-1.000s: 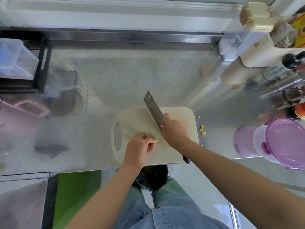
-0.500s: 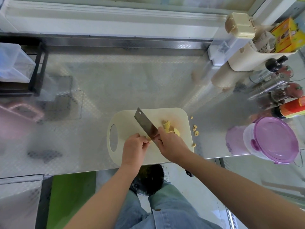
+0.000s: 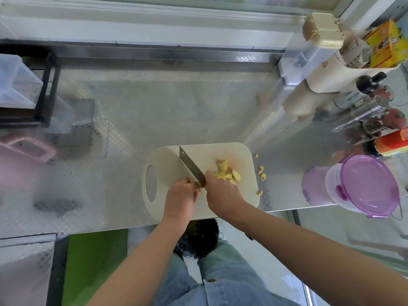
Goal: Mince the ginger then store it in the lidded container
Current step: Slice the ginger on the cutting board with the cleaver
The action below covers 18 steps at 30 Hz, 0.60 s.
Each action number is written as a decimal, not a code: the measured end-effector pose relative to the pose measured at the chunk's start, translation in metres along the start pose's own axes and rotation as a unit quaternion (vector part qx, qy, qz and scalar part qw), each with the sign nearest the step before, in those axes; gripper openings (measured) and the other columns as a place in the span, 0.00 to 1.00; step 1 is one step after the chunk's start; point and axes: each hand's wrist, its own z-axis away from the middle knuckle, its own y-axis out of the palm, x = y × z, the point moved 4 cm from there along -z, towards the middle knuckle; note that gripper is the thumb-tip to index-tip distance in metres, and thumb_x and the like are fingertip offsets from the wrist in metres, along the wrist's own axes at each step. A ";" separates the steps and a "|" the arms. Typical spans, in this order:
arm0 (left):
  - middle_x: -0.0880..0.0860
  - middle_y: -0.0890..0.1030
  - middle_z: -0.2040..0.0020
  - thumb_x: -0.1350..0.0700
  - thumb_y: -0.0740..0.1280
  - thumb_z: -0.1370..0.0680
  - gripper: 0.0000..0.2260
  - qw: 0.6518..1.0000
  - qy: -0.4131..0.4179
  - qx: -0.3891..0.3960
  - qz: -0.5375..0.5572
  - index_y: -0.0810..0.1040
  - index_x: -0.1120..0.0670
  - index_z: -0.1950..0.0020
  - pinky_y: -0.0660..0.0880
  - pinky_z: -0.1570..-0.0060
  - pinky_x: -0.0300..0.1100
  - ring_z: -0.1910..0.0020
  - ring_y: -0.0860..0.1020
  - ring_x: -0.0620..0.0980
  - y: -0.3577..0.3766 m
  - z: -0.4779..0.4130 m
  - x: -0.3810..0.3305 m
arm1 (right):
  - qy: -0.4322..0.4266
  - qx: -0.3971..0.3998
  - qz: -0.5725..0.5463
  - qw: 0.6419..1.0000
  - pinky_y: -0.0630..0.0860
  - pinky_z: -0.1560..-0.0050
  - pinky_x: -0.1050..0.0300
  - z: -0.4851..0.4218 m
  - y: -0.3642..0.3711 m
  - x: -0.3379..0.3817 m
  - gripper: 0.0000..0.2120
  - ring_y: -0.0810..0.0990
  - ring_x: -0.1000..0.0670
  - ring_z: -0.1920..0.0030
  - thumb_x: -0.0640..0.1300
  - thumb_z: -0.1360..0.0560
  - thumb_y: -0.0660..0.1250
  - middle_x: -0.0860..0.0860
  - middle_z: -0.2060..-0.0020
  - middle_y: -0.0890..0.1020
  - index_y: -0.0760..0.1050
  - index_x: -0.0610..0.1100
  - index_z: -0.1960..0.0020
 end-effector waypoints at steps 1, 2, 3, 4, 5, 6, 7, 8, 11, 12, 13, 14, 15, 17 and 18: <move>0.55 0.75 0.73 0.67 0.77 0.36 0.08 1.000 0.004 0.000 0.002 0.80 0.57 0.70 0.71 0.77 0.43 0.74 0.73 0.56 0.000 0.000 0.000 | 0.001 0.000 -0.001 1.000 0.67 0.65 0.53 -0.001 0.001 0.000 0.10 0.71 0.46 0.64 0.34 0.23 0.56 0.50 0.65 0.69 0.62 0.43 0.45; 0.55 0.75 0.73 0.68 0.77 0.36 0.08 1.000 0.008 -0.001 0.006 0.80 0.57 0.70 0.70 0.77 0.42 0.75 0.73 0.56 0.000 -0.001 0.001 | 0.002 -0.003 -0.002 1.000 0.67 0.65 0.53 -0.003 0.001 0.000 0.09 0.72 0.46 0.65 0.34 0.23 0.56 0.50 0.65 0.69 0.62 0.44 0.45; 0.55 0.75 0.73 0.68 0.76 0.37 0.09 1.000 0.012 -0.002 0.012 0.81 0.57 0.69 0.70 0.77 0.42 0.75 0.73 0.56 0.000 -0.001 0.002 | 0.001 -0.004 -0.002 1.000 0.68 0.65 0.53 -0.005 0.002 0.001 0.09 0.72 0.45 0.65 0.34 0.23 0.56 0.49 0.65 0.70 0.61 0.43 0.45; 0.55 0.75 0.73 0.68 0.76 0.37 0.09 1.000 0.013 0.001 0.017 0.81 0.57 0.69 0.70 0.77 0.43 0.74 0.73 0.56 0.000 -0.001 0.003 | 0.001 -0.003 0.000 1.000 0.68 0.66 0.52 -0.006 0.003 0.003 0.09 0.72 0.45 0.65 0.34 0.23 0.56 0.49 0.65 0.70 0.61 0.43 0.45; 0.55 0.75 0.73 0.68 0.76 0.37 0.09 1.000 0.015 0.003 0.020 0.81 0.56 0.68 0.71 0.77 0.43 0.74 0.73 0.56 0.001 -0.002 0.004 | 0.001 -0.003 0.000 1.000 0.68 0.66 0.52 -0.008 0.005 0.003 0.09 0.72 0.44 0.65 0.34 0.23 0.56 0.49 0.65 0.70 0.61 0.43 0.45; 0.55 0.75 0.72 0.68 0.77 0.37 0.09 1.000 0.017 0.004 0.022 0.81 0.56 0.68 0.71 0.78 0.44 0.74 0.73 0.56 0.002 -0.001 0.006 | 0.000 -0.006 -0.004 1.000 0.68 0.67 0.52 -0.010 0.008 0.003 0.09 0.73 0.43 0.65 0.35 0.23 0.56 0.48 0.65 0.70 0.60 0.43 0.45; 0.54 0.75 0.72 0.68 0.77 0.37 0.09 1.000 0.020 0.005 0.023 0.81 0.56 0.68 0.71 0.78 0.44 0.74 0.73 0.56 0.003 -0.001 0.007 | 0.000 -0.010 -0.010 1.000 0.69 0.67 0.51 -0.012 0.011 0.002 0.09 0.74 0.42 0.65 0.36 0.23 0.56 0.48 0.65 0.71 0.60 0.43 0.45; 0.54 0.74 0.73 0.68 0.77 0.37 0.09 0.999 0.021 0.004 0.024 0.81 0.56 0.68 0.72 0.78 0.45 0.74 0.73 0.56 0.003 -0.001 0.008 | 0.001 -0.014 -0.016 1.000 0.70 0.67 0.51 -0.013 0.013 0.000 0.08 0.76 0.42 0.64 0.37 0.22 0.56 0.47 0.64 0.72 0.60 0.43 0.46; 0.54 0.74 0.73 0.67 0.78 0.37 0.10 0.999 0.029 -0.004 0.026 0.80 0.57 0.69 0.71 0.79 0.45 0.74 0.73 0.56 0.003 -0.001 0.008 | 0.000 -0.018 -0.017 1.000 0.69 0.68 0.52 -0.015 0.017 -0.005 0.07 0.76 0.41 0.64 0.38 0.21 0.56 0.46 0.62 0.75 0.60 0.43 0.45; 0.54 0.74 0.73 0.67 0.79 0.38 0.10 0.999 0.035 -0.007 0.026 0.80 0.57 0.69 0.71 0.79 0.44 0.74 0.73 0.56 0.002 -0.001 0.008 | -0.002 -0.019 -0.014 1.000 0.69 0.68 0.52 -0.014 0.017 -0.005 0.07 0.76 0.41 0.64 0.39 0.21 0.56 0.45 0.61 0.76 0.60 0.43 0.45; 0.54 0.74 0.73 0.67 0.79 0.38 0.10 0.999 0.041 -0.010 0.027 0.79 0.57 0.69 0.71 0.79 0.44 0.74 0.73 0.56 0.001 -0.001 0.008 | -0.005 -0.019 -0.012 1.000 0.70 0.67 0.51 -0.014 0.017 -0.005 0.07 0.77 0.41 0.63 0.39 0.21 0.56 0.45 0.61 0.77 0.60 0.43 0.44; 0.54 0.73 0.73 0.67 0.79 0.38 0.11 0.999 0.044 -0.014 0.028 0.79 0.57 0.70 0.71 0.79 0.43 0.74 0.73 0.56 0.000 -0.001 0.007 | -0.009 -0.018 -0.012 1.000 0.71 0.66 0.51 -0.015 0.016 -0.006 0.07 0.78 0.40 0.62 0.39 0.21 0.56 0.44 0.60 0.78 0.60 0.43 0.44; 0.54 0.74 0.73 0.67 0.79 0.39 0.11 0.998 0.045 -0.018 0.030 0.79 0.57 0.70 0.71 0.79 0.43 0.74 0.73 0.56 0.000 0.000 0.007 | -0.010 -0.017 -0.015 1.000 0.71 0.65 0.51 -0.015 0.015 -0.007 0.07 0.78 0.40 0.61 0.40 0.20 0.56 0.44 0.59 0.78 0.60 0.43 0.43; 0.53 0.74 0.73 0.67 0.80 0.39 0.11 0.998 0.042 -0.024 0.035 0.80 0.57 0.69 0.71 0.78 0.42 0.74 0.73 0.55 -0.001 0.000 0.007 | -0.008 -0.016 -0.032 0.999 0.73 0.63 0.49 -0.015 0.012 -0.010 0.08 0.78 0.39 0.60 0.43 0.19 0.56 0.43 0.58 0.79 0.61 0.42 0.42; 0.53 0.74 0.73 0.66 0.80 0.39 0.11 0.998 0.040 -0.023 0.037 0.80 0.57 0.69 0.72 0.78 0.42 0.74 0.73 0.55 -0.001 0.000 0.007 | -0.003 -0.020 -0.045 0.999 0.74 0.62 0.48 -0.014 0.010 -0.011 0.09 0.78 0.39 0.59 0.44 0.19 0.56 0.43 0.58 0.79 0.61 0.41 0.42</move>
